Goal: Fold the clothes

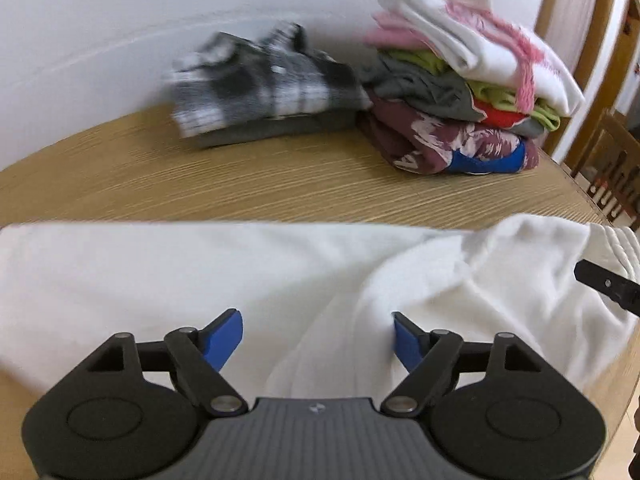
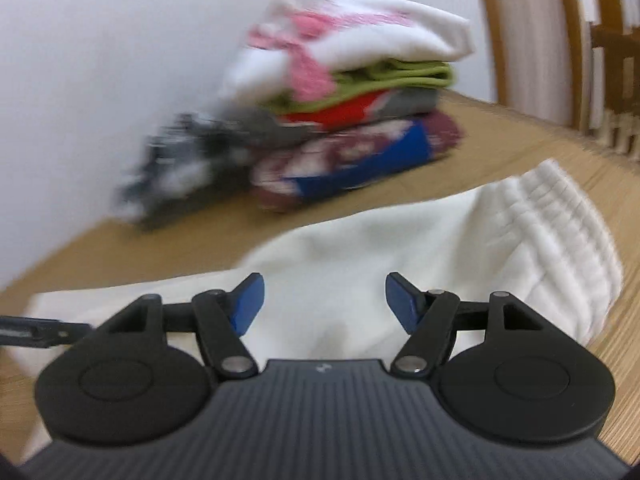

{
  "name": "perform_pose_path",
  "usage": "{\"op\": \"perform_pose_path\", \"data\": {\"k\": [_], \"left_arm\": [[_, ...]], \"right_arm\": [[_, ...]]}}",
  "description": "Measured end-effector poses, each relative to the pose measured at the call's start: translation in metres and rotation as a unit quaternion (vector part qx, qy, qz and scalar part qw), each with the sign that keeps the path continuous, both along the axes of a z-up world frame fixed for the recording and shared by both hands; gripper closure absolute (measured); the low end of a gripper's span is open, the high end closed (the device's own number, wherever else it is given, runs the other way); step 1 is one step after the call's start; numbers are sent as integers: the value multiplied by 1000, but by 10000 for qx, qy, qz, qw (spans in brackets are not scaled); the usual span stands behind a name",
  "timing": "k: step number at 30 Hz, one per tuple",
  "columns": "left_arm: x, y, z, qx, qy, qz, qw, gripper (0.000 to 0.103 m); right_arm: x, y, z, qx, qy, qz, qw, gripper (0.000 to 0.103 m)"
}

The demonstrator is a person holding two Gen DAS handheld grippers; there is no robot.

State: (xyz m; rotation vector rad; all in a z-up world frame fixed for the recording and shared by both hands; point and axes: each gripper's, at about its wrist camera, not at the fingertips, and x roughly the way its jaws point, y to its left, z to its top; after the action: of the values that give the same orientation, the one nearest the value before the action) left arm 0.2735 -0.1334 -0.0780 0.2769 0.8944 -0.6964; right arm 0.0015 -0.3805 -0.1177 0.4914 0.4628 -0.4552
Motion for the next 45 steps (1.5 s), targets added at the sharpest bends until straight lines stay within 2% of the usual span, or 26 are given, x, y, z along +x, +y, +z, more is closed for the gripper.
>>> {"op": "perform_pose_path", "data": {"k": [4, 9, 12, 16, 17, 18, 20, 22, 24, 26, 29, 32, 34, 36, 37, 39, 41, 43, 45], "left_arm": [[-41, 36, 17, 248, -215, 333, 9989, 19], [-48, 65, 25, 453, -371, 564, 9967, 19], [-44, 84, 26, 442, -384, 596, 9965, 19], [-28, 111, 20, 436, -415, 485, 9970, 19], [-21, 118, 18, 455, -448, 430, 9970, 19], [-14, 125, 15, 488, -496, 354, 9970, 19], [5, 139, 8, 546, -635, 167, 9963, 19], [29, 150, 2, 599, -801, -29, 9950, 19], [55, 159, -6, 656, -1004, -257, 9925, 19], [82, 165, -17, 737, -1208, -481, 9888, 19], [119, 170, -33, 896, -1269, -567, 9862, 19], [144, 178, -41, 864, -1221, -637, 9867, 19], [156, 184, -44, 756, -1136, -652, 9885, 19], [167, 187, -49, 679, -1027, -665, 9902, 19], [171, 188, -51, 656, -974, -680, 9908, 19], [177, 186, -57, 691, -935, -745, 9904, 19], [180, 185, -60, 738, -968, -834, 9891, 19], [179, 185, -60, 727, -1061, -964, 9870, 19], [179, 186, -58, 673, -1126, -1065, 9856, 19]], "right_arm": [[-19, 49, -11, 498, -88, 1004, 9937, 33], [-14, 113, -35, 1132, 44, 2055, 9721, 33], [5, 135, -47, 1409, 177, 2190, 9653, 33], [29, 162, -52, 1486, 128, 2220, 9636, 32], [34, 170, -53, 1477, 112, 2173, 9648, 39], [38, 178, -54, 1435, 121, 2107, 9669, 63], [47, 196, -52, 1280, 218, 1994, 9713, 93], [58, 211, -37, 1143, 60, 1841, 9762, 93], [70, 223, -10, 1049, -265, 1860, 9766, 93], [92, 236, 21, 657, -470, 2003, 9764, 93], [134, 247, 58, 144, -648, 2176, 9738, 93], [188, 239, 75, 146, -674, 2334, 9699, 92], [230, 224, 69, 462, -518, 2350, 9695, 92], [278, 207, 48, 953, -213, 2131, 9721, 89], [300, 200, 33, 1215, 6, 1945, 9734, 86], [339, 190, -1, 1683, 627, 1461, 9728, 75], [362, 189, -26, 1908, 1086, 1070, 9697, 75], [361, 197, -24, 1808, 968, 862, 9749, 74], [345, 206, -9, 1562, 656, 820, 9821, 68]]}}
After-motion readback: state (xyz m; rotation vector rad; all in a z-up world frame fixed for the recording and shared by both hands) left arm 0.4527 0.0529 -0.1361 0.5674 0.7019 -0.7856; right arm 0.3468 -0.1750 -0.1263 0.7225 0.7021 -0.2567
